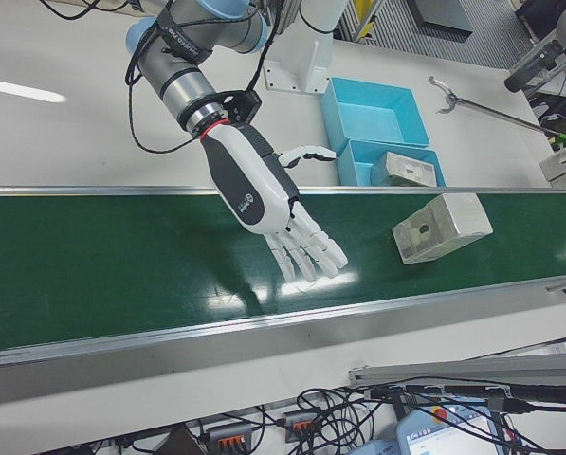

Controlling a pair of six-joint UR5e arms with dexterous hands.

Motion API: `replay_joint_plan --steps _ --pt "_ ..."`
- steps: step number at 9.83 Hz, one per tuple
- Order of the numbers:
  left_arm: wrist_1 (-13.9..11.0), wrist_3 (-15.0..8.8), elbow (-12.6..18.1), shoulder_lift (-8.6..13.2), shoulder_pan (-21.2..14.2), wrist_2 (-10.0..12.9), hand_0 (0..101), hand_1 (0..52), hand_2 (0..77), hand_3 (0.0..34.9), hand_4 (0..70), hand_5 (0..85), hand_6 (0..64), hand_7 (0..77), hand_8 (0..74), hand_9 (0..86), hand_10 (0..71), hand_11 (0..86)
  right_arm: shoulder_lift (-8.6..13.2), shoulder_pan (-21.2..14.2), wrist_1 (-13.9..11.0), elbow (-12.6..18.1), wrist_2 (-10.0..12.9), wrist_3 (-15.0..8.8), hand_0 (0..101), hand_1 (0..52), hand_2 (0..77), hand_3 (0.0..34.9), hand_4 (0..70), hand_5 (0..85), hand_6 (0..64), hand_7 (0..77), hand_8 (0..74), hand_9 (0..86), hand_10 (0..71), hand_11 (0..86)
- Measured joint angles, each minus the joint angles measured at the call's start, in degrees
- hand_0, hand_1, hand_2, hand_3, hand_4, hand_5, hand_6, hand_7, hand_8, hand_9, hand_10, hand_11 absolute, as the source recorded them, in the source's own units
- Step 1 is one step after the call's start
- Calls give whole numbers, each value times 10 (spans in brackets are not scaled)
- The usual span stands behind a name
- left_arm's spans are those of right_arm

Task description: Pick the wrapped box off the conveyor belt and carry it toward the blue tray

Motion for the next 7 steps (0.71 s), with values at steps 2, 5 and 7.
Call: replay_joint_plan --steps 2,5,7 --pt "0 0 0 0 0 0 0 0 5 0 0 11 0 0 0 0 0 0 0 0 0 0 0 0 450 131 202 178 0 44 0 0 49 11 11 33" --pt "0 0 0 0 0 0 0 0 11 0 0 11 0 5 0 0 0 0 0 -1 0 0 0 0 451 131 218 178 0 44 0 0 49 11 11 33" --pt "0 0 0 0 0 0 0 0 5 0 0 11 0 0 0 0 0 0 0 -1 0 0 0 0 451 142 224 178 0 44 0 0 33 11 11 33"
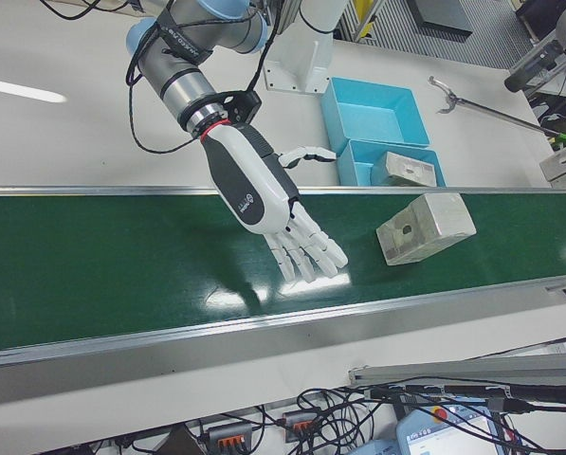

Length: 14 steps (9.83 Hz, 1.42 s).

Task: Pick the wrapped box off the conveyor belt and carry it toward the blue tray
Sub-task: 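Lower the right hand toward the belt beside the wrapped white box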

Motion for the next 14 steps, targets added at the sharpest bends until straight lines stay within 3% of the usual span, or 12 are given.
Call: replay_joint_plan --steps 6,9,12,13,14 --pt "0 0 0 0 0 0 0 0 5 0 0 11 0 5 0 0 0 0 8 -4 0 -4 1 -4 452 147 213 178 0 44 0 0 44 11 11 33" --pt "0 0 0 0 0 0 0 0 5 0 0 11 0 0 0 0 0 0 16 -12 1 -29 2 -3 448 136 224 179 0 49 0 0 44 11 11 33" --pt "0 0 0 0 0 0 0 0 5 0 0 11 0 0 0 0 5 0 26 -34 2 -52 17 -5 448 136 202 181 0 49 0 0 44 11 22 33" --pt "0 0 0 0 0 0 0 0 5 0 0 11 0 0 0 0 5 0 30 -42 3 -58 25 -7 448 109 207 182 0 49 0 0 44 11 22 44" --pt "0 0 0 0 0 0 0 0 5 0 0 11 0 0 0 0 0 0 33 -48 10 -63 31 -8 448 136 202 181 0 38 0 0 44 11 22 44"
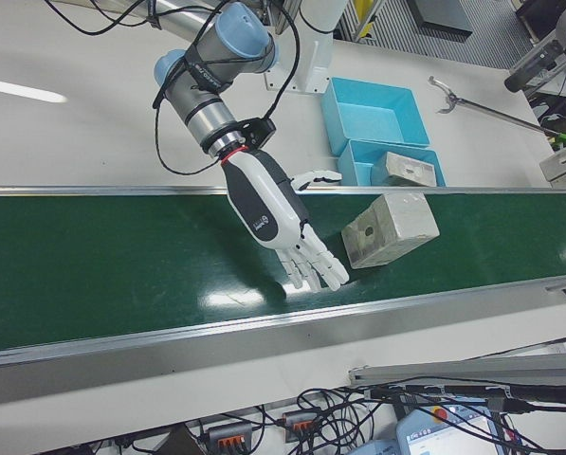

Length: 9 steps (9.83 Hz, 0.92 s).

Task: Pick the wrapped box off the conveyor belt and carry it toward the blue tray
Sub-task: 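Lower the right hand toward the belt beside the wrapped white box, then close the right hand fingers around the wrapped box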

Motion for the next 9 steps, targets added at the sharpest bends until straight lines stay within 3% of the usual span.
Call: replay_joint_plan --steps 5,6,9 --pt "0 0 0 0 0 0 0 0 11 0 0 11 0 5 0 0 5 0 15 -7 21 -24 10 -1 442 115 164 165 0 33 0 0 44 11 22 44" --pt "0 0 0 0 0 0 0 0 5 0 0 11 0 5 0 0 0 0 20 -8 24 -30 11 -1 457 131 120 164 11 49 0 0 38 11 22 44" --pt "0 0 0 0 0 0 0 0 11 0 0 11 0 0 0 0 5 0 33 -13 27 -41 19 -2 457 120 136 165 11 49 0 0 38 11 22 38"
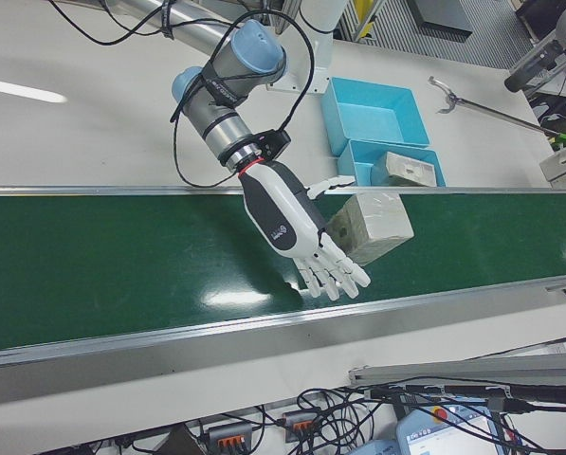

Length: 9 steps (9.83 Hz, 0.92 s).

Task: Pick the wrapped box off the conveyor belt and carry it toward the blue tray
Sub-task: 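Close the right hand fingers around the wrapped box, then lift the wrapped box off the belt with the right hand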

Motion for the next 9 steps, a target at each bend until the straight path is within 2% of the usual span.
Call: replay_joint_plan --steps 6,7,8,9 --pt "0 0 0 0 0 0 0 0 11 0 0 11 0 0 0 0 0 0 0 -11 1 -1 11 1 457 125 175 156 16 65 0 0 38 11 22 44" --pt "0 0 0 0 0 0 0 0 5 0 0 11 0 0 0 0 5 0 -1 -11 1 0 13 2 457 125 175 138 22 65 0 0 44 11 22 38" --pt "0 0 0 0 0 0 0 0 5 0 0 11 0 0 0 0 0 0 -2 -11 1 0 14 3 457 125 175 138 22 65 0 0 44 11 22 38" --pt "0 0 0 0 0 0 0 0 11 0 0 11 0 0 0 0 0 0 -2 -11 2 0 16 3 456 125 185 94 38 93 0 0 38 16 22 54"
